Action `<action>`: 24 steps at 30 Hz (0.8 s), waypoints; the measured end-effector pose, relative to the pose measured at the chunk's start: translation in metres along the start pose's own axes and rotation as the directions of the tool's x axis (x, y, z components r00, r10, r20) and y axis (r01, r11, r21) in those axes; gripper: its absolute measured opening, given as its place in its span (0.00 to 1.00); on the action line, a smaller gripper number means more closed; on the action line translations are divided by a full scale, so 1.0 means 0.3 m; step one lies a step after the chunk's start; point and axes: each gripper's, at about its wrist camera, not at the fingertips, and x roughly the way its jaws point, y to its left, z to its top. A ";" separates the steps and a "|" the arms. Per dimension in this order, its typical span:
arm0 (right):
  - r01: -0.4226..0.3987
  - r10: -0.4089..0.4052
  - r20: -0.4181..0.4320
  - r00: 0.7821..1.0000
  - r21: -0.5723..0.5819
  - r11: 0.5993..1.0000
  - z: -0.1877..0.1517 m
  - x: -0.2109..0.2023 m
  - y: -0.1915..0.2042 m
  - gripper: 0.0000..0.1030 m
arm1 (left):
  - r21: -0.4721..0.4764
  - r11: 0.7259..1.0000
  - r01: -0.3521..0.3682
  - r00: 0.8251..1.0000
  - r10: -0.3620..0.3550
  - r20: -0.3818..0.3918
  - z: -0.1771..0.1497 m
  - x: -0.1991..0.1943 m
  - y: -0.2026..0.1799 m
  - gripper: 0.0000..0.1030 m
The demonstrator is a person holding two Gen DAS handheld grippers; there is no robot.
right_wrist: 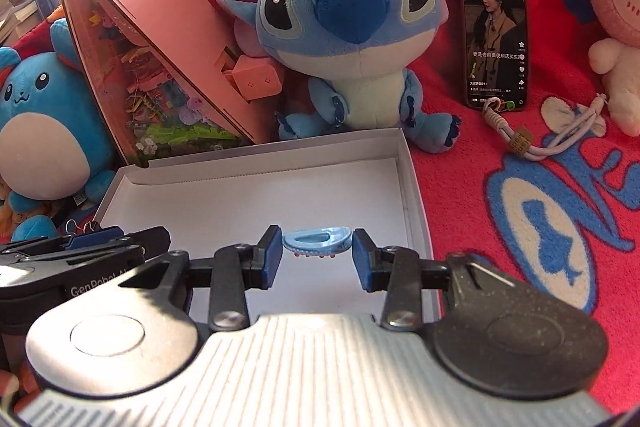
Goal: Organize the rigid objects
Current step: 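Carry the red crayon with the left tool while the right tool carries the clip into the box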
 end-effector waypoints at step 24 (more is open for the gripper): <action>-0.006 0.007 0.050 0.999 -0.020 1.000 0.040 0.173 -0.022 0.43 | -0.004 1.000 -0.024 1.000 0.024 0.013 0.033 0.200 -0.045 0.41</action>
